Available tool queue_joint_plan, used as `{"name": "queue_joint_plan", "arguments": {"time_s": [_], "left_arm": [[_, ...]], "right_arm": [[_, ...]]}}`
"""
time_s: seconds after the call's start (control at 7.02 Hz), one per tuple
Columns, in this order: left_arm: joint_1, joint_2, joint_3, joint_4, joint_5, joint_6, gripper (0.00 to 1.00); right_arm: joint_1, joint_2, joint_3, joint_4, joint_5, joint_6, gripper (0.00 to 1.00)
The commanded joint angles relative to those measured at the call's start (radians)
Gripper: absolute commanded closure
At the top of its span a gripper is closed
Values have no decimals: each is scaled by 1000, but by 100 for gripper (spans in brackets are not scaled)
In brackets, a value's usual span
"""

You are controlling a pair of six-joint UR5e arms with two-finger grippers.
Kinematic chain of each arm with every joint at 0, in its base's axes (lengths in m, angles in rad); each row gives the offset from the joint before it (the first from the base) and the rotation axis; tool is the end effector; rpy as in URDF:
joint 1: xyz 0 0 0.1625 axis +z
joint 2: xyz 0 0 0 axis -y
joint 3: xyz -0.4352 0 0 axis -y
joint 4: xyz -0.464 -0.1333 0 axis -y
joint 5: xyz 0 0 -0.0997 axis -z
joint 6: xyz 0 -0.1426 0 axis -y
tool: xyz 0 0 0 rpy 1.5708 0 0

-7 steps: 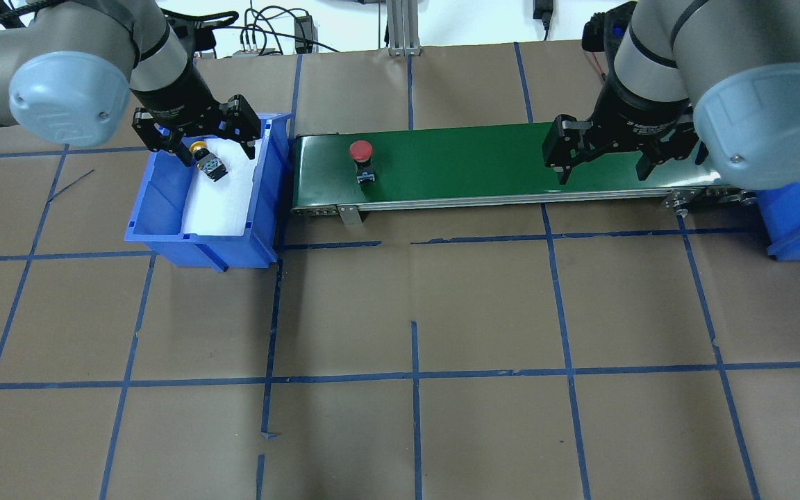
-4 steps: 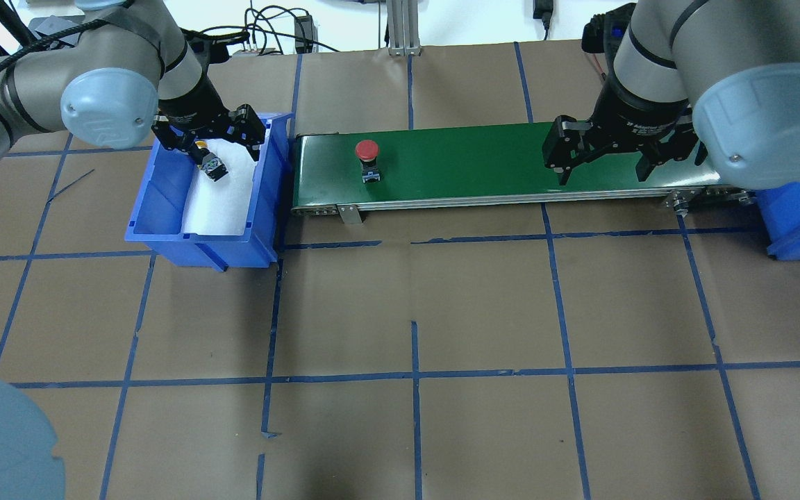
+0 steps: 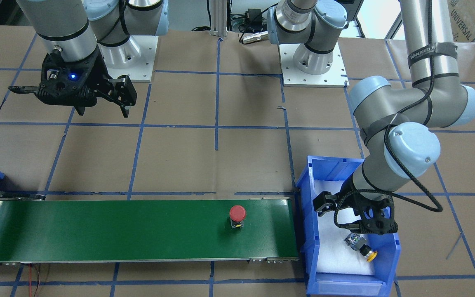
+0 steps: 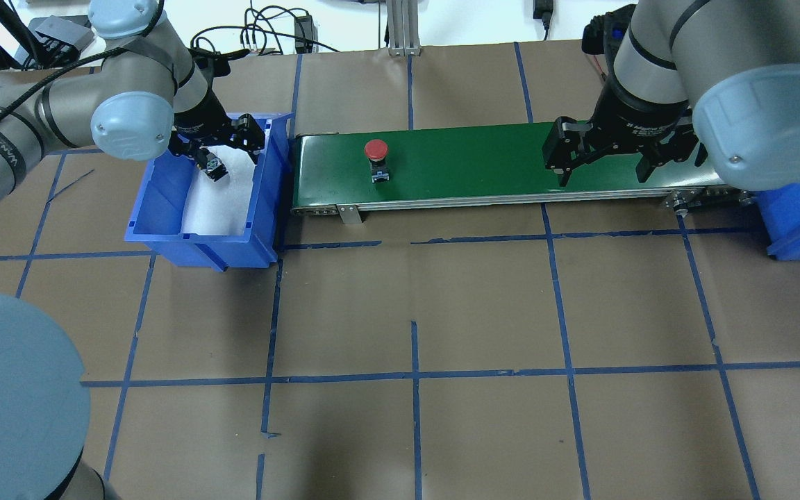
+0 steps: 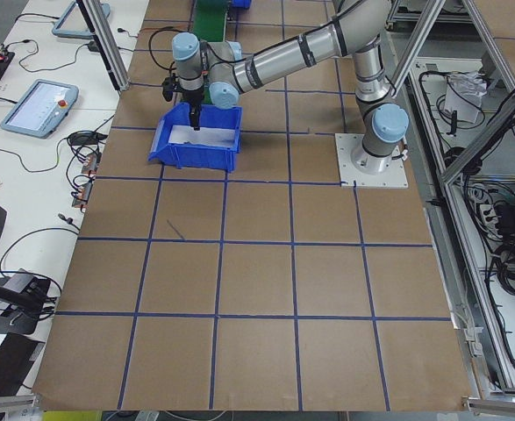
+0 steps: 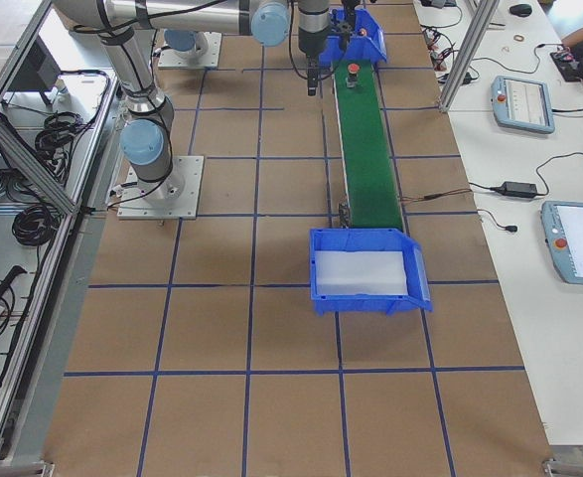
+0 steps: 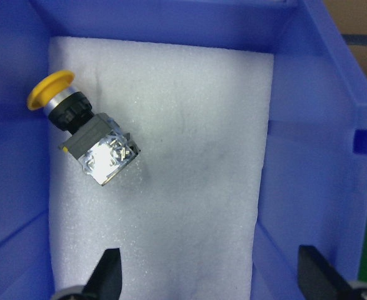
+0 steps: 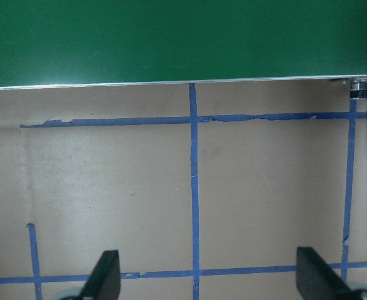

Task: Transport two buttons from left to right
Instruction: 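Lower the left gripper and close it on the yellow push-button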

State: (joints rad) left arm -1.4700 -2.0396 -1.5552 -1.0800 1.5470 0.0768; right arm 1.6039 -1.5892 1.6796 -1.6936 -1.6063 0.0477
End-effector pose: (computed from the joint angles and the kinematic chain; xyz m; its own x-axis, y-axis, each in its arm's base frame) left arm -0.0637 -0.7289 0.2089 -0.9995 -0.0231 0.0208 -0.0239 0.9989 -0.0393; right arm 0.1466 -0.5538 0.4165 -0.9993 0.0157 0.0339 0.0146 0.9993 -0.0341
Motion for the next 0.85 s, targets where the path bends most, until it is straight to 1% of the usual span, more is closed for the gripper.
{"name": "queue_joint_plan", "arguments": {"time_s": [0.0, 0.43, 0.71], "left_arm": [[0, -10, 1, 45, 4, -37, 0], [8, -13, 20, 51, 21, -133, 0], [8, -54, 26, 87, 36, -153, 1]], "right_arm": [[-1, 0, 0, 0, -1, 0, 0], [-1, 0, 0, 0, -1, -2, 0], [-1, 0, 0, 2, -1, -2, 0]]}}
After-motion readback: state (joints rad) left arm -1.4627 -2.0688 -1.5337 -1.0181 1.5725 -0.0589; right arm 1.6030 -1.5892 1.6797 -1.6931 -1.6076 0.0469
